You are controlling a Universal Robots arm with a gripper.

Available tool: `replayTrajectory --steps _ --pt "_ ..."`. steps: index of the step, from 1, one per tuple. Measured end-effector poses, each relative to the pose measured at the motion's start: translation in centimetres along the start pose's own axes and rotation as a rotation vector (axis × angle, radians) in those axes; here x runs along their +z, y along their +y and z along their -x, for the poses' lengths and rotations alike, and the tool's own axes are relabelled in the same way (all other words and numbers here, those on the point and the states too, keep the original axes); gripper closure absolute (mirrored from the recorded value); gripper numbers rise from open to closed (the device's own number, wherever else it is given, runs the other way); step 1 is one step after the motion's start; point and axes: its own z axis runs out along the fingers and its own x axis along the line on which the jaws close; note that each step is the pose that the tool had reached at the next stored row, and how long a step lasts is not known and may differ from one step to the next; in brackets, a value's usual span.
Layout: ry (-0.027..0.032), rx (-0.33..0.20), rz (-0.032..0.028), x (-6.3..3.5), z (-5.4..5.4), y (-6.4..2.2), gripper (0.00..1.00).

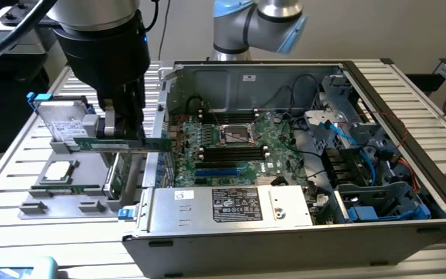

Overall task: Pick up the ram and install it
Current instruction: 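Pick up the ram and move it above insertion slot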

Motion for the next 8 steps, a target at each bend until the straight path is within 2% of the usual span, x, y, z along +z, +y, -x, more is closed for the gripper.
replayTrajectory --steps 8 --pt "0.0 0.0 0.0 -0.08 0.1 -3.46 0.86"
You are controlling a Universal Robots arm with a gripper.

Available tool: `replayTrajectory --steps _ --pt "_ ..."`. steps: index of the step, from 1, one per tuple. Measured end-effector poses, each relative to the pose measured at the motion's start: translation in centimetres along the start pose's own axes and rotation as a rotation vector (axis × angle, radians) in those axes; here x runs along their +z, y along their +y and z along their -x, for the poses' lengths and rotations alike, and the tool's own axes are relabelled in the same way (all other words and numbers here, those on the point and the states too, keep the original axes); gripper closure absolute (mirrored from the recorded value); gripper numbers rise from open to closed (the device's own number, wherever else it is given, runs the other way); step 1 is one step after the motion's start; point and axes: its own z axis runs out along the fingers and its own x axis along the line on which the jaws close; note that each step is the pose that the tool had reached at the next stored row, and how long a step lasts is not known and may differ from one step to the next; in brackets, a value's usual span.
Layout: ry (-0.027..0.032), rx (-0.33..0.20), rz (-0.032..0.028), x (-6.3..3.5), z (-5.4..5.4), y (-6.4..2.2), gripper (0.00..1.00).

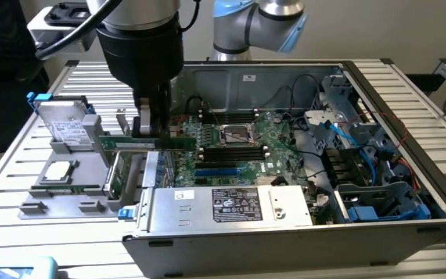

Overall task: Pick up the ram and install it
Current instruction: 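Pick up the ram and move it above insertion slot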

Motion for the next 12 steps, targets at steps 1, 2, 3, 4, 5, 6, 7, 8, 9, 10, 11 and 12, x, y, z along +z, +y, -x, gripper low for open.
replayTrajectory --steps 1,2,3,4,5,6,7,8,9,10,11,12 --pt "0.0 0.0 0.0 -0.01 0.0 -0.47 0.86" --pt "0.0 0.0 0.0 -0.02 0.0 -0.87 0.86" --pt "0.0 0.0 0.0 -0.03 0.0 -1.3 0.86" --pt "0.0 0.0 -0.0002 -0.03 0.1 -1.71 0.86" --pt "0.0001 0.0 -0.0005 -0.04 0.1 -2.15 0.86" --pt "0.0005 0.0 -0.0009 -0.05 0.2 -2.56 0.86" --pt "0.0009 0.0 -0.0015 -0.05 0.2 -2.98 0.86" --pt "0.0015 0.0 -0.0021 -0.05 0.3 -3.4 0.86" --pt "0.0022 0.0 -0.0027 -0.05 0.4 -3.85 0.86" --pt "0.0029 0.0 -0.0035 -0.03 0.5 -4.26 0.86" --pt "0.0038 0.0 -0.0044 -0.01 0.6 -4.7 0.86" --pt "0.0049 0.0 -0.0057 0.03 0.8 -5.11 0.86"
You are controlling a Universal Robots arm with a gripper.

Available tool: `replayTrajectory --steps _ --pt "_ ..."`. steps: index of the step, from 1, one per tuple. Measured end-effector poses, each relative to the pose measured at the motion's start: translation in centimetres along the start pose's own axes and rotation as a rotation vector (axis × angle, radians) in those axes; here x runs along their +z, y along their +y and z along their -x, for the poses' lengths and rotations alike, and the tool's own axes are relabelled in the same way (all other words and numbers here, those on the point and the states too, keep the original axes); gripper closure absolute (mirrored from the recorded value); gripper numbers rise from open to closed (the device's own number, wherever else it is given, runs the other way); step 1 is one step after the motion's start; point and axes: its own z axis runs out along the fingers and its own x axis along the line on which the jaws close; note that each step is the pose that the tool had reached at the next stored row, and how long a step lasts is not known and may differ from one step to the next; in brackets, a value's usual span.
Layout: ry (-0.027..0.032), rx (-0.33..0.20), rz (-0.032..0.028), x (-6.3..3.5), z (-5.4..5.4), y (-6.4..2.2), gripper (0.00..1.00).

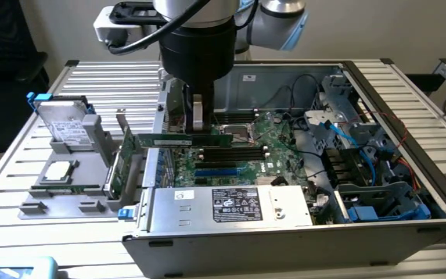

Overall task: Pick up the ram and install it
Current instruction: 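Pick up the ram and move it above insertion slot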

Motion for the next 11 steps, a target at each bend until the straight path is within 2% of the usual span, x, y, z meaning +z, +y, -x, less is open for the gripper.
replayTrajectory --steps 3,8,11 --pt "0.001 0.0 -0.0059 0.12 0.7 -1.07 0.86" --pt "0.0006 -0.001 -0.0221 0.35 1.9 -2.62 0.86" --pt "0.0004 -0.001 -0.0289 0.54 2.7 -3.41 0.86"
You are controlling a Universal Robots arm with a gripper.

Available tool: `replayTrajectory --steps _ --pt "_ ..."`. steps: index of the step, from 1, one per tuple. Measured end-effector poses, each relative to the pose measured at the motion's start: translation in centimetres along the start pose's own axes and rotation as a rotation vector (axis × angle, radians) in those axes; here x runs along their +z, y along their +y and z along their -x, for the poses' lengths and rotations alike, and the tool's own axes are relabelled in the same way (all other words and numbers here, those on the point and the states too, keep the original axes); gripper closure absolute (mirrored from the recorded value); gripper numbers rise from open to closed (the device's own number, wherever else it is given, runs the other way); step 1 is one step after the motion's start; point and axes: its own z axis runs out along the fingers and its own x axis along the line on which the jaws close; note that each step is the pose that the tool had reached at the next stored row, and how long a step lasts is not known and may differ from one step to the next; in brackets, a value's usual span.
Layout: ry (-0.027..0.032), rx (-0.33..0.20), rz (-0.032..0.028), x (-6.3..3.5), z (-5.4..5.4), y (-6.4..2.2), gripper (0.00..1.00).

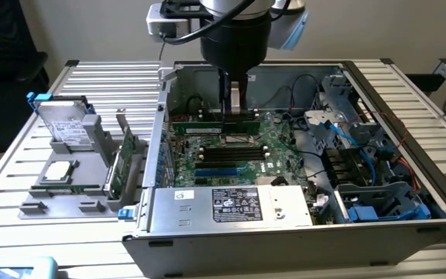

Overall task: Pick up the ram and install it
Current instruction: 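Pick up the ram and move it above insertion slot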

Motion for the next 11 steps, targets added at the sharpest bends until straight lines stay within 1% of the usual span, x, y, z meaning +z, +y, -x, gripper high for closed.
replayTrajectory --steps 3,6,11 --pt "-0.0001 0.0 -0.0051 0.23 0.9 -0.74 0.86" --pt "-0.0002 0.0 -0.0086 0.47 1.8 -1.41 0.86" --pt "-0.0002 0.0 -0.0094 1.02 3.4 -2.25 0.86"
